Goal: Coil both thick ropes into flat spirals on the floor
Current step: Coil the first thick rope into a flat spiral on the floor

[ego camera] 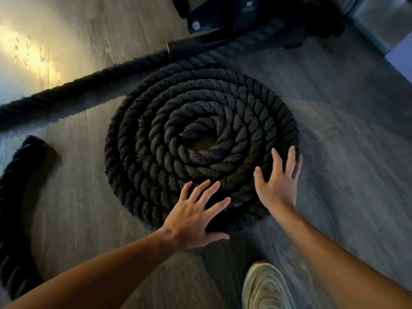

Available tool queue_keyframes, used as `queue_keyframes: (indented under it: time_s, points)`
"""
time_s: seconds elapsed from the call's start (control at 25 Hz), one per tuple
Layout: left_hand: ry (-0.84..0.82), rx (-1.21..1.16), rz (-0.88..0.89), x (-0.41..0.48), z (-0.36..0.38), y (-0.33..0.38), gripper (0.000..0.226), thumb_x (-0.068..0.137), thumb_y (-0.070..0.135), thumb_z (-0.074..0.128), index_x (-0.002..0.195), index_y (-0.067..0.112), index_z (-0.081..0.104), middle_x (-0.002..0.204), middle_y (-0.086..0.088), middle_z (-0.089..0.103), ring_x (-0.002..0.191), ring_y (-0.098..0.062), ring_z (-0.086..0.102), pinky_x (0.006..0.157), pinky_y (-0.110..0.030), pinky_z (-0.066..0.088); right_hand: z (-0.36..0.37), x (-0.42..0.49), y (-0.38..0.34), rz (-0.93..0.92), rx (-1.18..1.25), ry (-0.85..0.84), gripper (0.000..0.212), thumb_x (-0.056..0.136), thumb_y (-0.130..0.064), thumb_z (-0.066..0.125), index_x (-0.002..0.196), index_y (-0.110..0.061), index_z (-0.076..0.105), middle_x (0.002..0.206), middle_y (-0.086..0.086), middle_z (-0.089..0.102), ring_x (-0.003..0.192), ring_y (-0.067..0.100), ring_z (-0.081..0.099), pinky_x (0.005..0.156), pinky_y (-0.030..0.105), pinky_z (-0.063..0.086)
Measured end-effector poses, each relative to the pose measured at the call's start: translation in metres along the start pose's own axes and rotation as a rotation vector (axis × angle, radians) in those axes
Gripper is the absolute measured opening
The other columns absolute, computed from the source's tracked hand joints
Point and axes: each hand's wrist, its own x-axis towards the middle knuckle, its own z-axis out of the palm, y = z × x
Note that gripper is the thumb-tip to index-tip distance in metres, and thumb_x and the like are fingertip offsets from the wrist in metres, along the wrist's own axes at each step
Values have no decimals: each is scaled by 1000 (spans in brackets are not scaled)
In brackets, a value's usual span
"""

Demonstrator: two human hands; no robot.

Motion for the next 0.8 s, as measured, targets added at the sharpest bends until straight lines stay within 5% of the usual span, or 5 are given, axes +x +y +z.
queue_keyframes:
  time_s: [0.16, 0.28, 0.4, 0.56, 0.8]
  points:
    - [19, -32, -70, 10, -6, 13, 85, 81, 87, 43, 147, 34, 43, 158, -12, 40, 145, -37, 37, 111, -67, 33, 13, -39, -22, 299, 277, 39, 80, 89, -55, 56, 154, -32, 16, 164, 11, -9, 150, 34, -2, 116, 60, 20]
    - [122, -251, -145, 18, -26, -12, 72, 79, 84, 51, 134, 38, 54, 144, -1, 48, 137, -28, 40, 109, -61, 34, 19, -69, -30, 240, 157, -6, 94, 85, -57, 61, 156, -24, 8, 163, 15, -14, 150, 34, -6, 119, 57, 11]
    - [282, -239, -629, 17, -38, -87, 61, 85, 73, 53, 133, 37, 56, 145, -8, 43, 139, -35, 33, 110, -63, 28, 8, -75, -38, 295, 201, -86, 96, 85, -51, 64, 156, -30, 3, 163, 14, -16, 150, 31, -13, 119, 58, 6]
    - [159, -532, -1307, 12, -46, -178, 66, 87, 61, 61, 145, 38, 38, 156, -22, 30, 142, -48, 31, 116, -59, 29, 7, -82, -60, 293, 175, -247, 97, 86, -62, 55, 157, -31, -3, 160, 15, -26, 145, 35, -28, 118, 59, -4]
    - [211, -646, -1403, 14, -48, -146, 63, 85, 64, 64, 134, 30, 45, 143, -18, 33, 128, -46, 44, 110, -51, 39, 12, -57, -45, 176, -279, -187, 109, 73, -90, 19, 157, -24, 1, 158, 32, -10, 141, 57, -18, 112, 69, 5]
